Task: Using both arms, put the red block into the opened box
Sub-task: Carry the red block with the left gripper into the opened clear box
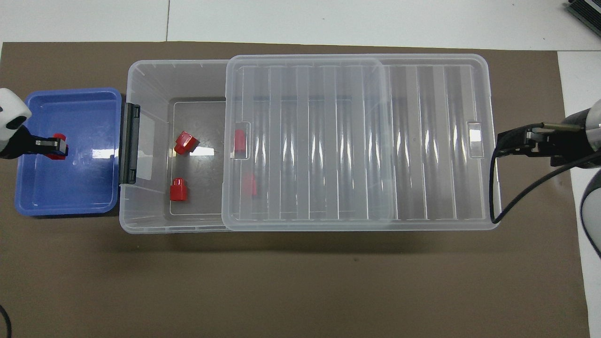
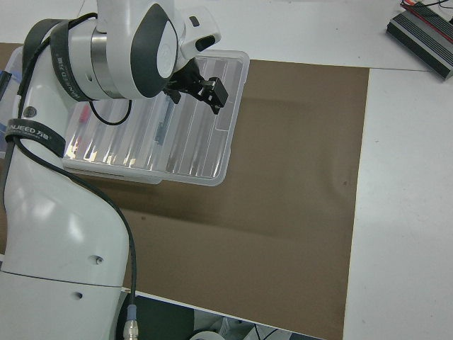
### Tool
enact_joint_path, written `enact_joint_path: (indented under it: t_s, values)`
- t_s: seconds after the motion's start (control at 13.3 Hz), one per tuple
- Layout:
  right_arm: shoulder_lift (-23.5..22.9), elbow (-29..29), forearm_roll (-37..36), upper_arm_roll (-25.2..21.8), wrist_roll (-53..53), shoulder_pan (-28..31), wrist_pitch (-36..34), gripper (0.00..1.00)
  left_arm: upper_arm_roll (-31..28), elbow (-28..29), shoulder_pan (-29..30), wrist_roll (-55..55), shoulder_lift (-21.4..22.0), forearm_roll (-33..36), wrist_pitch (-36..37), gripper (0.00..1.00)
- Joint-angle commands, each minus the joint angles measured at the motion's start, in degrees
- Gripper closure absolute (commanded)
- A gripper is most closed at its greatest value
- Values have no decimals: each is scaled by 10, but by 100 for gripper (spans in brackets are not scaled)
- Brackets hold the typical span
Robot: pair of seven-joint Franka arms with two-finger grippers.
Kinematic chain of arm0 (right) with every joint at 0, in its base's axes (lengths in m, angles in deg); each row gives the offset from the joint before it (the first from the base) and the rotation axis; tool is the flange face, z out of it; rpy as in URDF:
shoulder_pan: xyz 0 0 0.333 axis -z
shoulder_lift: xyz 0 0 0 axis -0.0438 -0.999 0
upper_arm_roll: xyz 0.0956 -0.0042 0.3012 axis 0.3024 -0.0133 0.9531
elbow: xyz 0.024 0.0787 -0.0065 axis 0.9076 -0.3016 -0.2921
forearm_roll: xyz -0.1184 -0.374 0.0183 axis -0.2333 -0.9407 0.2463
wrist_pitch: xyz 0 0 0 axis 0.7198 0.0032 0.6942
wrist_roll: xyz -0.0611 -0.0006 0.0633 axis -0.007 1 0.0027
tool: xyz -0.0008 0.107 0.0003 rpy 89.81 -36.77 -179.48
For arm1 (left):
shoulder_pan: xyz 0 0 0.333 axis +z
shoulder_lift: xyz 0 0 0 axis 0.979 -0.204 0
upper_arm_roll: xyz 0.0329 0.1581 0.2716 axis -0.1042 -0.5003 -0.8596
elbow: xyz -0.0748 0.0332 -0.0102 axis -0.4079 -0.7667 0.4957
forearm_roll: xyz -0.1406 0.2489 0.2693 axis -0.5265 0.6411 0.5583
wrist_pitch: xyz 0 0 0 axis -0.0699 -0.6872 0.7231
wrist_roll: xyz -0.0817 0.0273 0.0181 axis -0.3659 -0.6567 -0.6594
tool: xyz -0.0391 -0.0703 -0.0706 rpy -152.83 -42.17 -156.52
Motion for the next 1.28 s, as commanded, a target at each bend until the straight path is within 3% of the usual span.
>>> enact_joint_path:
  t_s: [0.0,0.15,0.38,0.68,0.9,1.2]
  values:
    - [2,-2,7,2,-5,7,-7,0,13,-97,-12,-65,12,-4,142,100]
    - [2,-2,8,2,-5,7,-7,0,33,-123,-40,-167,25,-5,180,100]
    - [3,-2,8,2,-5,7,-7,0,41,-120,-104,-317,53,-6,182,100]
    - [2,-2,7,2,-5,7,-7,0,40,-101,-198,-488,56,-5,122,100]
    - [2,-2,7,2,-5,7,-7,0,40,-21,-257,-545,66,1,22,100]
    - [2,-2,8,2,-5,7,-7,0,41,87,-271,-517,61,27,-109,100]
